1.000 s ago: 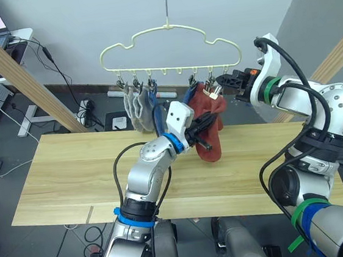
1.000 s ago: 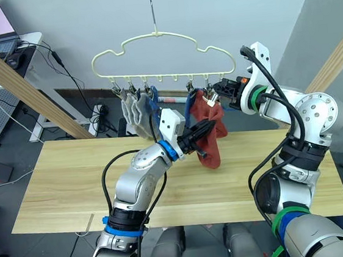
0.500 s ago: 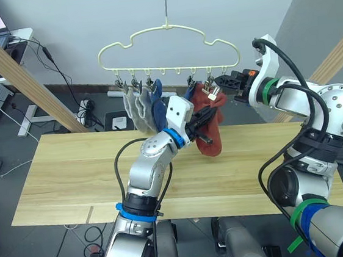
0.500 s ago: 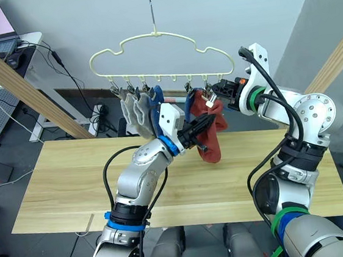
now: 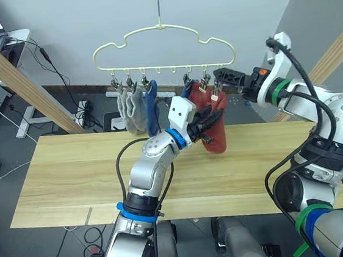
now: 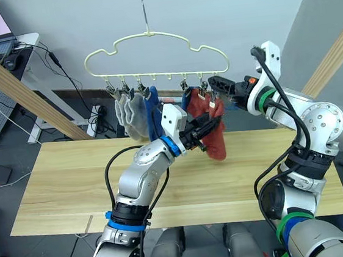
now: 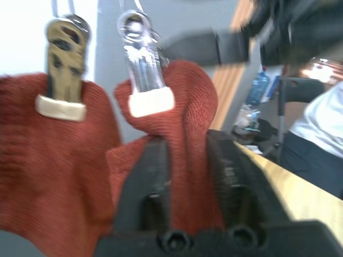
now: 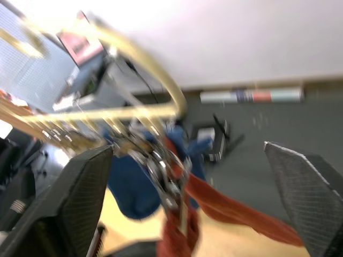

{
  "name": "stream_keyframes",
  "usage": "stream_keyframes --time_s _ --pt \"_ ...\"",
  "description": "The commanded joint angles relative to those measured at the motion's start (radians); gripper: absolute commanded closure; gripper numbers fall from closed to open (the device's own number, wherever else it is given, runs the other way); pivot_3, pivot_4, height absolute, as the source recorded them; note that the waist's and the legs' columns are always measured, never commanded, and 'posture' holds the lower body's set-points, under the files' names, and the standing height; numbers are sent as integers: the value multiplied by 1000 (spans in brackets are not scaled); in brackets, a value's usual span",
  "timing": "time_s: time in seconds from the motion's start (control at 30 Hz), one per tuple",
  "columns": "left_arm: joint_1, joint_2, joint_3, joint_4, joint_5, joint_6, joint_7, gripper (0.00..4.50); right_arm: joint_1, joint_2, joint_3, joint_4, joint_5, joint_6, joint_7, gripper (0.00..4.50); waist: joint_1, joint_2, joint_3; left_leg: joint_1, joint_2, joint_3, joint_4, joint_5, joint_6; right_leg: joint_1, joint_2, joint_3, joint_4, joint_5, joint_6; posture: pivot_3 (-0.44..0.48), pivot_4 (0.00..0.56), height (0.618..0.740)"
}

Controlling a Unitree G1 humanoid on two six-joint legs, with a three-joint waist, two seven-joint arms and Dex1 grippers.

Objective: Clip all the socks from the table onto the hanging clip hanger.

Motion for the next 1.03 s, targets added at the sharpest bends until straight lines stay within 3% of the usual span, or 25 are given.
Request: stream_keyframes --time_s 0.03,0.23,0.43,0.63,0.83,1.03 --pt "41 7 -2 13 -9 2 -10 1785 104 -32 43 -108 25 -68 35 0 0 0 0 0 0 0 0 0 0 0 0 0 0 0 0 138 316 740" --pt "173 117 19 17 65 -50 18 29 445 -219 315 -211 -86 -332 192 0 -5 0 0 0 0 2 -1 0 0 -1 0 2 0 0 1 133 314 740" --pt "323 267 125 -25 125 -10 118 29 698 -372 507 -202 -284 -649 267 0 -16 0 0 1 1 3 0 0 0 -1 0 3 0 -1 1 142 308 740" --pt "511 440 258 -53 156 -29 141 29 851 -327 485 -110 -380 -771 176 0 -12 0 0 1 2 2 0 0 0 -1 0 2 -1 -1 1 186 294 740" --pt "618 453 327 -81 142 -33 163 29 905 -297 485 -66 -423 -817 146 0 9 -1 0 1 1 4 0 0 0 -1 -2 2 -2 -1 2 211 282 740" --pt "637 424 332 -95 116 -31 157 29 903 -284 481 -40 -436 -831 146 0 17 -1 0 1 2 4 0 0 0 0 -2 2 -2 -1 2 218 273 740"
